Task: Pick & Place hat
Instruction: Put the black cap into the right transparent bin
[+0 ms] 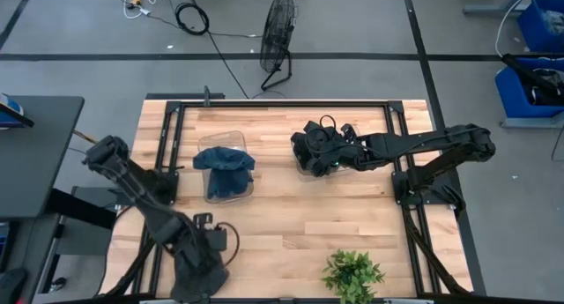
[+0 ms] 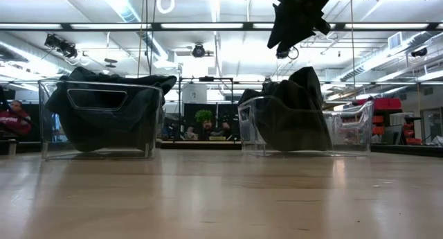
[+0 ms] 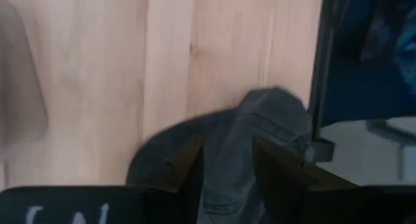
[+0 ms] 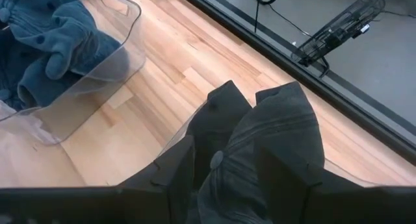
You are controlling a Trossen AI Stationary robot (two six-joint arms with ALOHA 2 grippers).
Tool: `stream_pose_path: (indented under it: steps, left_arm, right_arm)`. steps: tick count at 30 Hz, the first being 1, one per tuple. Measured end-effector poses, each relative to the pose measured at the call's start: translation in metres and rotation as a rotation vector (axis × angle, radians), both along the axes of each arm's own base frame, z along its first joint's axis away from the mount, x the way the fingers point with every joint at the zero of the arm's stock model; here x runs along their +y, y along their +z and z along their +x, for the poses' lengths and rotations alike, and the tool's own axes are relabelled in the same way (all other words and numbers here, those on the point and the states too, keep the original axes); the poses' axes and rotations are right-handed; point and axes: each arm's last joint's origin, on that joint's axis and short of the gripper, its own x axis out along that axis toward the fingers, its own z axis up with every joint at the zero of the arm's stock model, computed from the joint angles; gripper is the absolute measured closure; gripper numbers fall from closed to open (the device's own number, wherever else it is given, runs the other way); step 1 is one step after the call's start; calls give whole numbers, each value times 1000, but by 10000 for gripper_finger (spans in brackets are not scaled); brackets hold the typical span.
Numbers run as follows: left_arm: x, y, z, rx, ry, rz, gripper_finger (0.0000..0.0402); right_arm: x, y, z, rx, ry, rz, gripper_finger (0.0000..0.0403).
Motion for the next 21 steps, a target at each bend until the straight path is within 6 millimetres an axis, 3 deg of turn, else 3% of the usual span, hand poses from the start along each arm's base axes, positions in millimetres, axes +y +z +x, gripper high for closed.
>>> stream_pose_path:
  steps: [10,21]
  left_arm:
    - [-34,-44,-3,130,32,55,289]
    - [-41,-63,2,275,60,5,226]
  right_arm:
    - [0,0,0,1,1,0,236]
    - [1,-1,0,8,33,31,236]
